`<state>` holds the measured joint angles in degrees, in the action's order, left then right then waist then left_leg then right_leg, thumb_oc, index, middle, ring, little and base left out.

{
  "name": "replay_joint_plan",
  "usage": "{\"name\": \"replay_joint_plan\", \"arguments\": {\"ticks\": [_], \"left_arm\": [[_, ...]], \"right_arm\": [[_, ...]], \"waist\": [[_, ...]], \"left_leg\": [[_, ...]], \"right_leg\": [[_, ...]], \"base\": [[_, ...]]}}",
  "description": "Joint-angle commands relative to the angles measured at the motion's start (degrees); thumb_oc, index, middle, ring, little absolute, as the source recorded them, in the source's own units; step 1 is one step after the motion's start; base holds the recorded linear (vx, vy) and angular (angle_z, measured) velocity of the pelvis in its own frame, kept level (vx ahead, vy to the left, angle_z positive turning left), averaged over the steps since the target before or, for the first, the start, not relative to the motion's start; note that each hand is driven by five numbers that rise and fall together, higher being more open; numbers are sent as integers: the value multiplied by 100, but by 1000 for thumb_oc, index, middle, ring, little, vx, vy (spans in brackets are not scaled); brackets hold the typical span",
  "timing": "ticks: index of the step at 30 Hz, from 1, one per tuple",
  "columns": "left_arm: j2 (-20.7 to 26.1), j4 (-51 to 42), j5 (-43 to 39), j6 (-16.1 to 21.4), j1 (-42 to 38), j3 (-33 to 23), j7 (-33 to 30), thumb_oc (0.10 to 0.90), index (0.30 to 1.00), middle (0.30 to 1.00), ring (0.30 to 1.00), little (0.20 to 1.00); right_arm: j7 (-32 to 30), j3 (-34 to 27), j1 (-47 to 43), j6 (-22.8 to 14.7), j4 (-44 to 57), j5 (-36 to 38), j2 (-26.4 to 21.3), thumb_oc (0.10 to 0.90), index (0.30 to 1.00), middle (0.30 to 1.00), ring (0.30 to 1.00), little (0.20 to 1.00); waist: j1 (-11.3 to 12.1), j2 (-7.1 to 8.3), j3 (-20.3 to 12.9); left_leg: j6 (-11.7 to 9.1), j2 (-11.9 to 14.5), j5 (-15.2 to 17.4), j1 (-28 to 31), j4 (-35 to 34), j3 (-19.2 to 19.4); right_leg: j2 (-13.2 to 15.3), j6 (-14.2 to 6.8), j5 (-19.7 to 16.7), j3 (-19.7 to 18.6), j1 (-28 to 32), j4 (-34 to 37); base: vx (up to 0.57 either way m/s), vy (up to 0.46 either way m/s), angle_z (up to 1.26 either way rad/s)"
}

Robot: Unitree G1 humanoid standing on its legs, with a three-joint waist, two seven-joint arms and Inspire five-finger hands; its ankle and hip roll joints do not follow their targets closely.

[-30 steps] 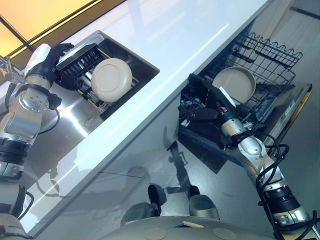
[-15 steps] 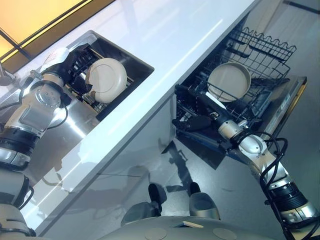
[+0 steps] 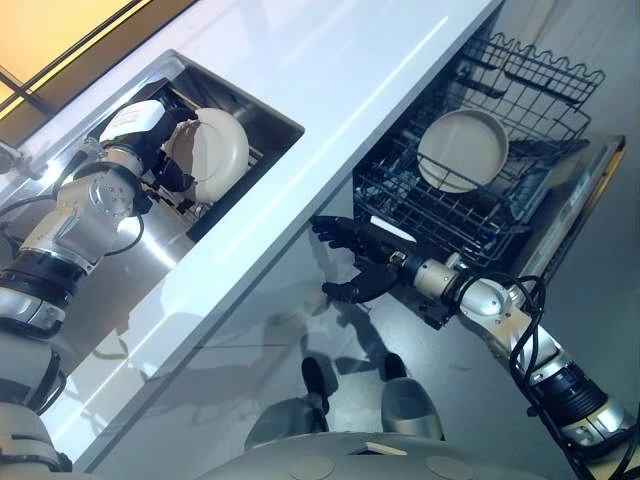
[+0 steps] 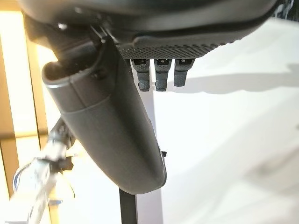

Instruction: Pick up plates and place into dishwasher.

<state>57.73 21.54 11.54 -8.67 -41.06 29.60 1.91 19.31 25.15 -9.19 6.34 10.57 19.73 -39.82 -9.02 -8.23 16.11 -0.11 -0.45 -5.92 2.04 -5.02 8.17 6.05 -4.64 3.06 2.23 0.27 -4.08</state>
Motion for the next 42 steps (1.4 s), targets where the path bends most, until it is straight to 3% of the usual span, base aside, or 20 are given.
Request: {"name": "replay_joint_plan", "arguments": {"ticks": [1,8,14,21,23,29,42], "left_arm": [[390,156,590,-60,-1311,-37,-637,800,900,900,900,900],[447,374,734,-390,-1695,222,-1128,800,900,900,900,900],[322,831,102,-575,-1646,-146,-1834,800,900,900,900,900],[5,1107,-601,-482,-1559,-432,-1637,800,900,900,900,900],[-72,1137,-536,-454,-1573,-394,-1329,800,900,900,900,900],[-147,1259,-100,-842,-1682,50,120,800,900,900,900,900],[-114,791,-333,-795,-1091,372,2235,800,900,900,900,900]], "right_arm": [[-34,-152,-570,-365,698,301,47,800,900,900,900,900],[-180,-104,-660,-342,698,250,-17,800,900,900,900,900],[-170,-172,-502,-459,708,114,7,800,900,900,900,900],[-195,-269,-369,-497,758,25,79,800,900,900,900,900],[-202,-295,-373,-484,779,15,86,800,900,900,900,900],[-264,-368,-570,-362,821,73,11,800,900,900,900,900],[-442,-554,-689,-279,848,276,-140,800,900,900,900,900]], "waist": [[-30,-1,-240],[-135,-97,-111],[-242,-82,-29],[-327,-26,74],[-355,-24,117],[-428,-54,314],[-391,-91,520]], "left_leg": [[273,-786,976,-73,641,71],[257,-802,963,-150,656,141],[261,-780,986,-197,685,238],[259,-744,1010,-258,750,303],[254,-736,1006,-294,773,314],[242,-730,981,-461,855,314],[216,-736,894,-507,808,208]], "right_leg": [[-77,-361,-107,-31,-691,-642],[-70,-326,-153,-138,-838,-701],[-104,-322,-184,-263,-951,-745],[-136,-321,-215,-336,-1060,-823],[-153,-317,-228,-355,-1119,-853],[-227,-294,-225,-403,-1304,-885],[-305,-283,-160,-323,-1223,-701]], "base": [[0,0,0],[-7,13,-1],[6,-4,-11],[7,-25,-7],[-4,-18,-6],[-35,-9,-7],[-7,-6,-1]]}}
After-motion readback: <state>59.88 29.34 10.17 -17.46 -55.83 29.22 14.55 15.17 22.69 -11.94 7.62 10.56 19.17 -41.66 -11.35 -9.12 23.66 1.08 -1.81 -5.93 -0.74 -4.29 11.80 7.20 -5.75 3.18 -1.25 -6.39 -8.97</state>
